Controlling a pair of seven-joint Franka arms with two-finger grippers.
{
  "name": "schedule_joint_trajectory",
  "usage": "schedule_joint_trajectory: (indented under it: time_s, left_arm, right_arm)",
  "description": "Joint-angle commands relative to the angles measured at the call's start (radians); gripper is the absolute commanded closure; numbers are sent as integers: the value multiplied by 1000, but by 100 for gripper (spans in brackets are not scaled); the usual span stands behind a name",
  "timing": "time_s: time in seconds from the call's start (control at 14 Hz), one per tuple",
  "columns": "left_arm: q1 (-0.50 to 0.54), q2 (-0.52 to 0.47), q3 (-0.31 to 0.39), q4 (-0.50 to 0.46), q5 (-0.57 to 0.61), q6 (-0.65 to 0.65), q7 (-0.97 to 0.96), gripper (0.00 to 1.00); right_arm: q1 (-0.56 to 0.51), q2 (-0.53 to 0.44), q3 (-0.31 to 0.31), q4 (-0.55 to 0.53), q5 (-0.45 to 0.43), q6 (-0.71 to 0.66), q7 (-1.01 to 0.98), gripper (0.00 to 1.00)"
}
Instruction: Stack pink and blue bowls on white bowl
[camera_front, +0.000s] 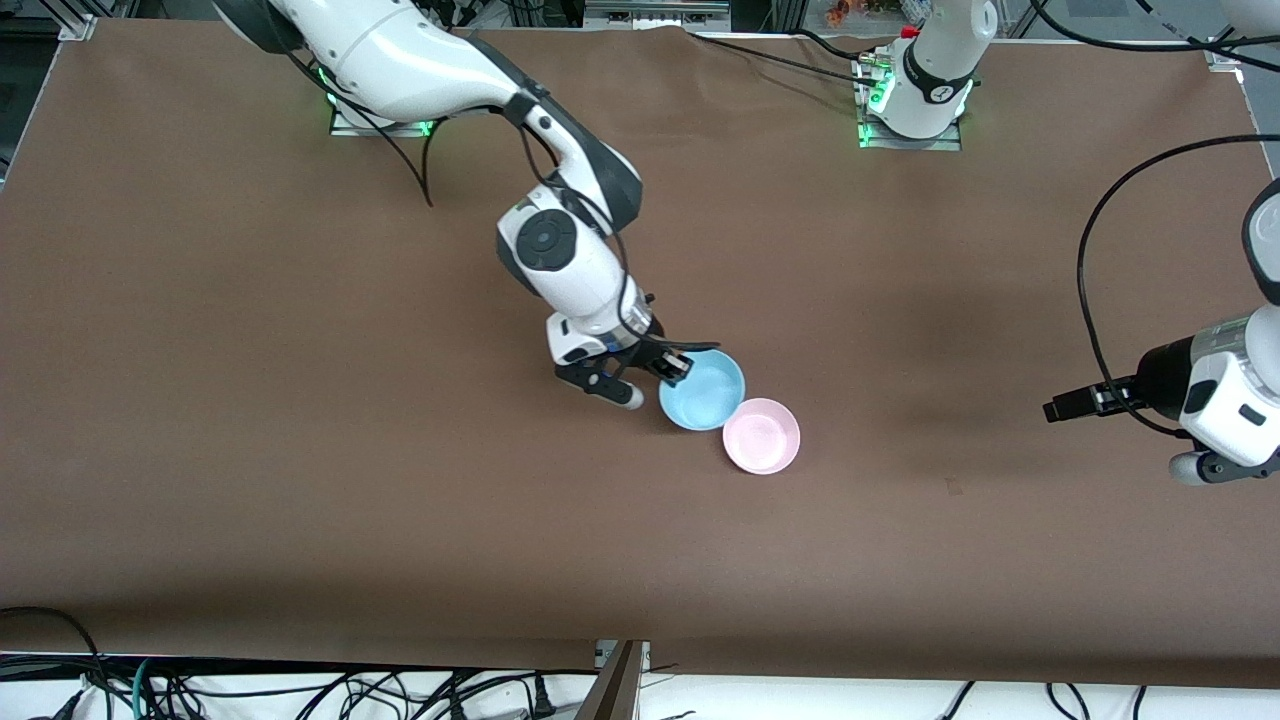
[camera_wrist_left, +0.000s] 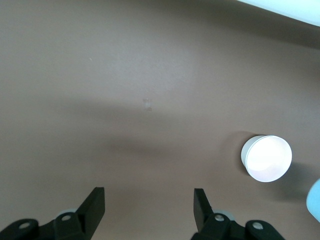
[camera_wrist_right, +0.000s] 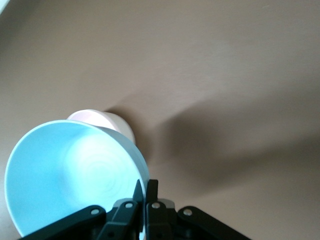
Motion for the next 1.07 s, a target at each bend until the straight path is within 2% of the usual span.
schedule_joint_trajectory:
  time_s: [0.0, 0.14, 0.29, 0.43, 0.64, 0.71, 1.0]
  left_arm:
    - [-51, -82, 51, -22, 53, -71, 15, 16]
    - [-111, -127, 124, -68, 56, -78, 24, 15]
    - [-186, -192, 216, -152, 53, -72, 58, 14]
    - [-251, -243, 279, -217, 47, -65, 87, 13]
    - [-341, -346, 359, -347, 44, 9, 87, 9]
    - [-385, -383, 400, -396, 42, 40, 86, 4]
    - [-436, -475, 416, -464, 39, 51, 84, 0]
  right_arm:
    - [94, 104, -79, 152, -18, 41, 36, 100]
    - [115, 129, -97, 177, -18, 85, 34, 100]
    - [121, 155, -99, 180, -18, 159, 34, 100]
    - [137, 173, -110, 183, -18, 193, 34, 100]
    - [155, 195, -113, 183, -18, 213, 34, 100]
    - [158, 198, -113, 183, -18, 224, 34, 100]
    - [161, 216, -113, 183, -18, 264, 34, 100]
